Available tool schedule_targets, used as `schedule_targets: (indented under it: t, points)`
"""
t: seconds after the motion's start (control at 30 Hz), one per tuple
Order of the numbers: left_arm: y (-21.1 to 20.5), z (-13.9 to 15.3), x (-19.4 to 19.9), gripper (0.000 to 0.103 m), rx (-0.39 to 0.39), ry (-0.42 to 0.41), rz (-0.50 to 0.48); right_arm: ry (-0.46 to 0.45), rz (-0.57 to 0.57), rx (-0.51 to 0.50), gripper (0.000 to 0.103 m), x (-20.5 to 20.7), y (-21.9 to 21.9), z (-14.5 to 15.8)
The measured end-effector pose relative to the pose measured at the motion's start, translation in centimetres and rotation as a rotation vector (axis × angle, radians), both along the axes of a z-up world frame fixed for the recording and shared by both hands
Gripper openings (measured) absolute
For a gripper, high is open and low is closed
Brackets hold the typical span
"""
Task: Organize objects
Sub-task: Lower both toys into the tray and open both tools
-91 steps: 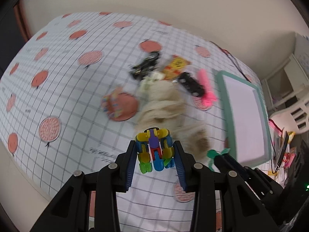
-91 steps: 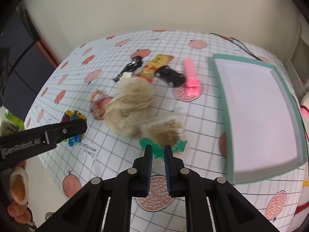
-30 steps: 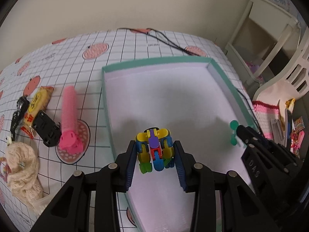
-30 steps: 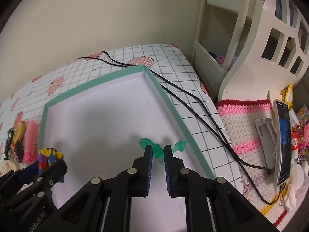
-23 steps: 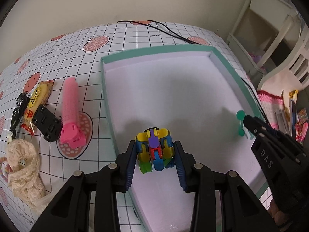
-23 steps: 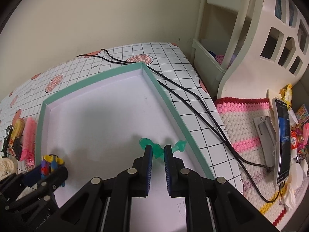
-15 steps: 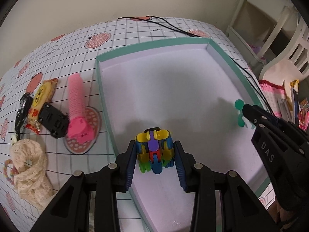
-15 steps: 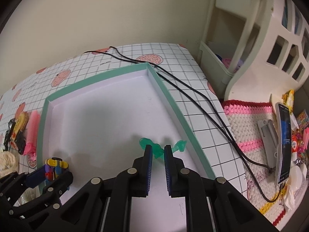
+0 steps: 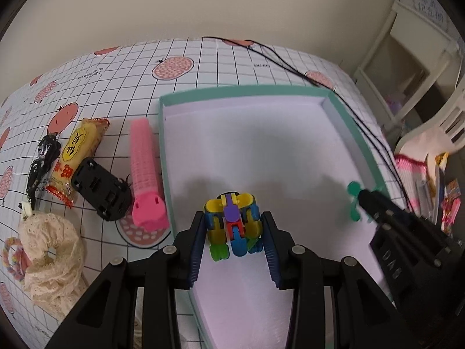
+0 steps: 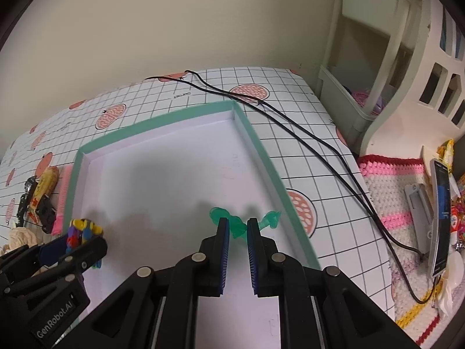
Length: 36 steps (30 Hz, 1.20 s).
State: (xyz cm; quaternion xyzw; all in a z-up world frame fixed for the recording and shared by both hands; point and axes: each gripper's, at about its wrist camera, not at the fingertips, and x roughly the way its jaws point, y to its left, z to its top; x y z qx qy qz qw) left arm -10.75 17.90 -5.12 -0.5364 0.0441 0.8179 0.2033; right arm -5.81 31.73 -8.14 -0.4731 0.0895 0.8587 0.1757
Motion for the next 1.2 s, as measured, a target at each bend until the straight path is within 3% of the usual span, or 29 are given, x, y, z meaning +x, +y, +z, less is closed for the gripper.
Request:
schedule_targets:
  t: [0.5,0.63,0.77,0.93,1.03,1.17,1.2]
  points:
    - [-0.2,1.0,-0.5,0.044,0.045,0.007,0.027,-0.002,-0.011,-0.003,0.015,-0.2,-0.6,-0.2]
    - [-0.4,1.4,-0.7,0.045,0.049,0.009,0.033,0.007,-0.013,-0.001,0.025,0.0,-0.5,0.1]
    - [-0.8,1.9,-0.6,0.052,0.066,0.008,0.045,0.017,-0.02,-0.001,0.029,0.4,-0.5,0.6]
    - [-1.5,2.7,-0.3,0.053,0.088,0.008,0.062,0.021,-0.02,-0.002,0.029,1.0,-0.6,1.0]
    - [-1.9,3.1,-0.1,0.063,0.098,0.01,0.066,0.028,-0.024,-0.006,0.029,1.4,-0.8,1.4]
    - [-2.7,3.9,0.2,0.069,0.118,0.022,0.076,0.034,-0.04,-0.008,0.057,1.9,-1.1,1.6]
    - [-3.0,4.1,0.3,0.074,0.119,0.028,0.083,0.033,-0.044,-0.004,0.061,2.0,-1.1,1.7]
